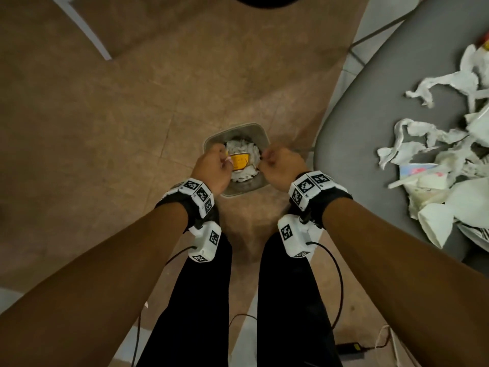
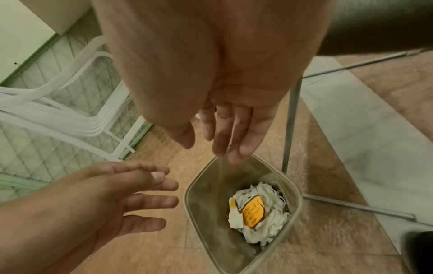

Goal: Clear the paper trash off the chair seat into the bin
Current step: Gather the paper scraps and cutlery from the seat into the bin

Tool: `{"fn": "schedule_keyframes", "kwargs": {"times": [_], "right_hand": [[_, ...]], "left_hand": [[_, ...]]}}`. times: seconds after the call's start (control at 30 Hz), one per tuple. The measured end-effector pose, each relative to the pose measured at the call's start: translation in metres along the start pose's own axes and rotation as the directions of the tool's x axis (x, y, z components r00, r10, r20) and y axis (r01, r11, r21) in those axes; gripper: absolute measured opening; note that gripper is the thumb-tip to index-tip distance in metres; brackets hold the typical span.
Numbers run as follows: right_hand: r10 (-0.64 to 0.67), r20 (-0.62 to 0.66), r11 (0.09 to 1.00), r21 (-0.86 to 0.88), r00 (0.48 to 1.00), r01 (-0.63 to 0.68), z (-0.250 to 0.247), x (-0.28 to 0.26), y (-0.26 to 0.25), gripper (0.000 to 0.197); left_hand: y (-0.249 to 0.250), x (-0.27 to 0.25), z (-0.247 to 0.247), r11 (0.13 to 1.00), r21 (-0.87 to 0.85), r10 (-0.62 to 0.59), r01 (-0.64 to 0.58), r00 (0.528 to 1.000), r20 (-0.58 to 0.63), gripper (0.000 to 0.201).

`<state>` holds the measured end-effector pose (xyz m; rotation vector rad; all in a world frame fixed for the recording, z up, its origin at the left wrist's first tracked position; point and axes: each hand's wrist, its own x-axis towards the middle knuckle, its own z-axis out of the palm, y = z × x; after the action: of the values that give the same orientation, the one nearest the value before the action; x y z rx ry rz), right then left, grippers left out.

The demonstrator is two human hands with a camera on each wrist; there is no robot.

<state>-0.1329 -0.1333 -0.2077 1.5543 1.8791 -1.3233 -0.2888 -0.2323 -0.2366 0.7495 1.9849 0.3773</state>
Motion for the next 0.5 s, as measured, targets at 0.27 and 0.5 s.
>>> {"fn": "schedule_keyframes", "kwargs": {"times": [0.27, 0.5], "right_hand": [[-0.144, -0.113, 0.980, 0.123, 0.983, 0.157, -0.072, -0.034, 0.005, 0.018], [-0.080, -0.296, 0.958, 0.242, 0.952, 0.155, -0.168, -0.074, 0.080, 0.018]], "left_hand": [[0.082, -0.006, -0.009, 0.970, 0.202, 0.134, -0.138, 0.990, 0.034, 0.028], [0.210, -0.012, 0.052, 0.895, 0.260, 0.330, -0.361, 0.931, 0.157, 0.020]]}}
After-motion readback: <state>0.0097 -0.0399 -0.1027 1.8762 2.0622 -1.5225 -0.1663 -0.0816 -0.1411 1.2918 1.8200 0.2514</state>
